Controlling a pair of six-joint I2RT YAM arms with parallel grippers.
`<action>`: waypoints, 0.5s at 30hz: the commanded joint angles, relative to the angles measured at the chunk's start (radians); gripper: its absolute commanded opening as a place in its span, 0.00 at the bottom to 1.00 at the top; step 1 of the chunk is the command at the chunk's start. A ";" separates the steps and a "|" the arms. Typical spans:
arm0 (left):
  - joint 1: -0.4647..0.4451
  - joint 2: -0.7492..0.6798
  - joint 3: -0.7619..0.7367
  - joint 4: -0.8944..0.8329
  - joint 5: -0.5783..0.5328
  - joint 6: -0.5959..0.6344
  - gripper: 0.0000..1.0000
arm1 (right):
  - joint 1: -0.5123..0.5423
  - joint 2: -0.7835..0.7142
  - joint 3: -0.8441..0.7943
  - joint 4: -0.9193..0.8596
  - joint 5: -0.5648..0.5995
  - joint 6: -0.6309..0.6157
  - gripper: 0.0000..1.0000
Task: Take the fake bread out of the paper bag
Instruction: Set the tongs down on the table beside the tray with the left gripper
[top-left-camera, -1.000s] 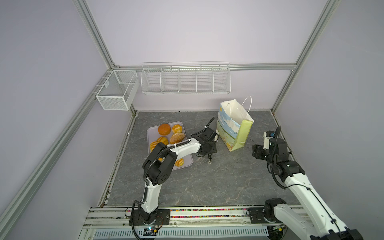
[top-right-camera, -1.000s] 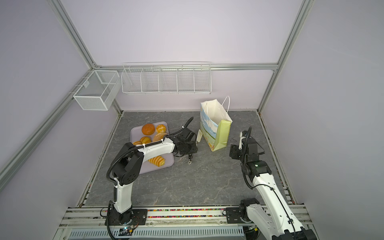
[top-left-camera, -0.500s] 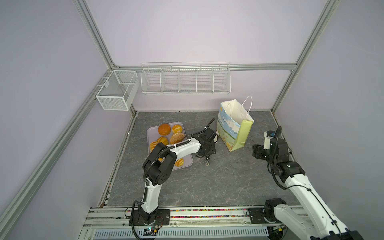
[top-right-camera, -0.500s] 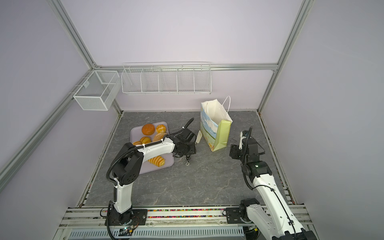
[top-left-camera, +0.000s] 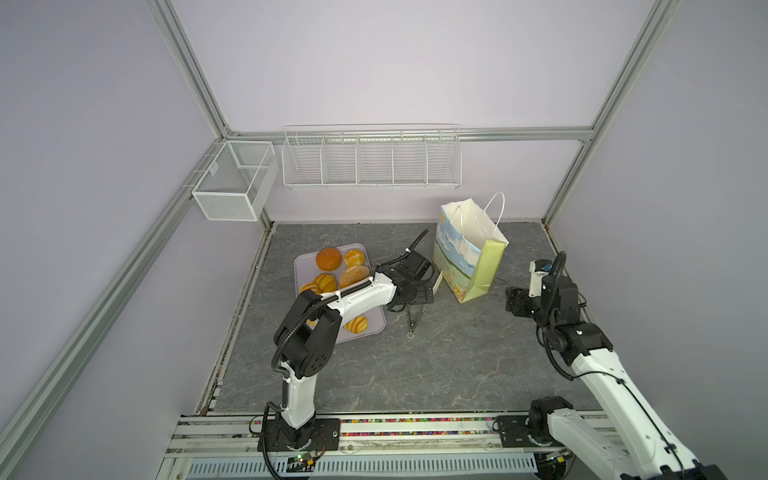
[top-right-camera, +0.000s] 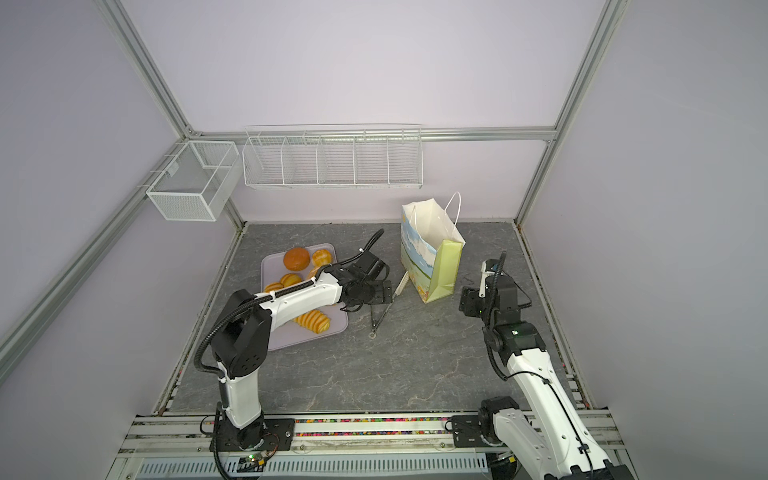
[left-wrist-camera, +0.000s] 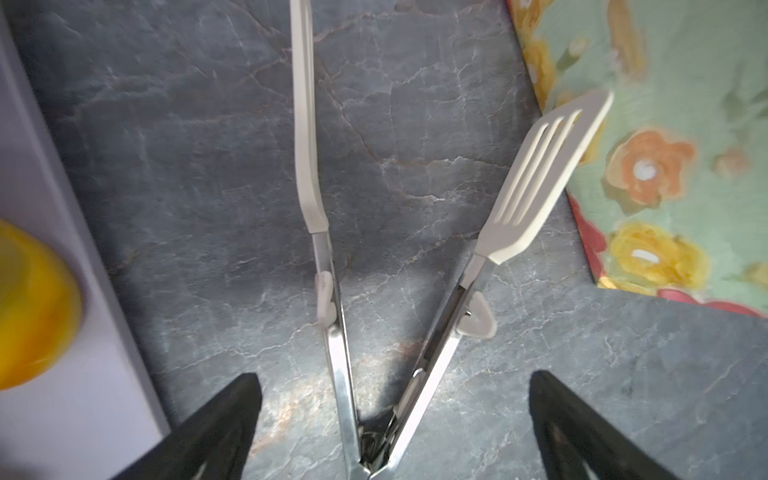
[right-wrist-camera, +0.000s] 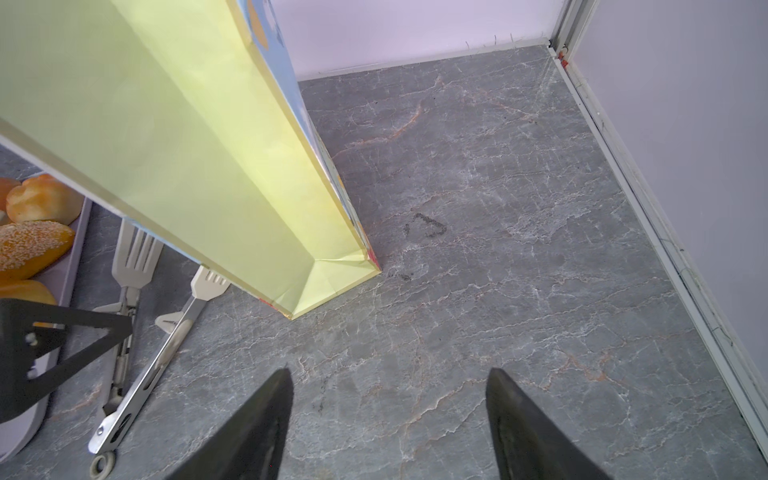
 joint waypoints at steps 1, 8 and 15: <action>0.001 -0.088 0.059 -0.072 -0.101 0.054 1.00 | -0.004 0.002 0.045 -0.009 0.031 -0.022 0.77; 0.028 -0.267 0.097 -0.178 -0.409 0.253 1.00 | -0.004 0.012 0.130 -0.045 0.105 -0.046 0.91; 0.216 -0.534 -0.035 -0.010 -0.412 0.480 1.00 | -0.006 0.036 0.175 -0.036 0.234 -0.069 0.89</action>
